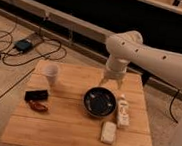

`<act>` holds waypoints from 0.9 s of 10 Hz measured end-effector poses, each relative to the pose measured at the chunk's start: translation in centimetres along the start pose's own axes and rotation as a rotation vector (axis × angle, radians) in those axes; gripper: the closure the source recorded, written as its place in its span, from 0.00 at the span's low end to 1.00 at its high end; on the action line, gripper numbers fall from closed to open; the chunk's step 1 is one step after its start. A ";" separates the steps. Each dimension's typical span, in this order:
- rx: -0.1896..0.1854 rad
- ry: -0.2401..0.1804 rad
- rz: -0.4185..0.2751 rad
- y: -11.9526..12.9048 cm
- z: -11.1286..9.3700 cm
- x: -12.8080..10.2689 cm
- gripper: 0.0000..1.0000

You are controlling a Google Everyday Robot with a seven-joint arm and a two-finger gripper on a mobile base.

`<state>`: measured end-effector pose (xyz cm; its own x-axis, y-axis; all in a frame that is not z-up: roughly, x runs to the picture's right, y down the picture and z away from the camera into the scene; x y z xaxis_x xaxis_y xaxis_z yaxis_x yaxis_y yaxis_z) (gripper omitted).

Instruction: Place the pepper on the white sponge

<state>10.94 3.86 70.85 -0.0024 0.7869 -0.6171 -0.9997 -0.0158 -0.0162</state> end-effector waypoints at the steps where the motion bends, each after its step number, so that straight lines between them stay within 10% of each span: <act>1: 0.000 0.000 0.000 0.0 0.0 0.0 0.35; 4: 0.009 -0.001 -0.030 0.6 0.3 0.0 0.35; 9: 0.029 -0.025 -0.333 10.3 1.1 2.4 0.35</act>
<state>0.66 6.26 70.04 0.3247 0.7604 -0.5624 -0.9458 0.2623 -0.1914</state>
